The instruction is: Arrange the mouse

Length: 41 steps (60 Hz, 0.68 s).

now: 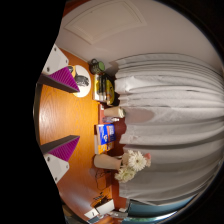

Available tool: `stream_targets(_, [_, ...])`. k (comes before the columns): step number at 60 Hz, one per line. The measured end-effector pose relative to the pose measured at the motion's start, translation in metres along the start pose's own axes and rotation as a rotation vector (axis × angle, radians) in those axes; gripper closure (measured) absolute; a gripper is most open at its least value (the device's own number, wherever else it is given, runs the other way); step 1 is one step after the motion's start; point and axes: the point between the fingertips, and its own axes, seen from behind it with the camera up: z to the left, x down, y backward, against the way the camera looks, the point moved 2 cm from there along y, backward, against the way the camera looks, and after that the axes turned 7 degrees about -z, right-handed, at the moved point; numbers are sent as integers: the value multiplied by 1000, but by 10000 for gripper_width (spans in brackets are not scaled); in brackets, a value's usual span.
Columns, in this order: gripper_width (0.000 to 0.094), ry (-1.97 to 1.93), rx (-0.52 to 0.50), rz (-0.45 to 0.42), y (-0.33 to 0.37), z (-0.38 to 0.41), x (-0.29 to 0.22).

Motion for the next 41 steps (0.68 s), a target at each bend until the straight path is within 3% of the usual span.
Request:
stream_targets(14, [83,-18,30,20,45,-50,28])
stream_targets(41, [82,-49,74,20,67,-90,39])
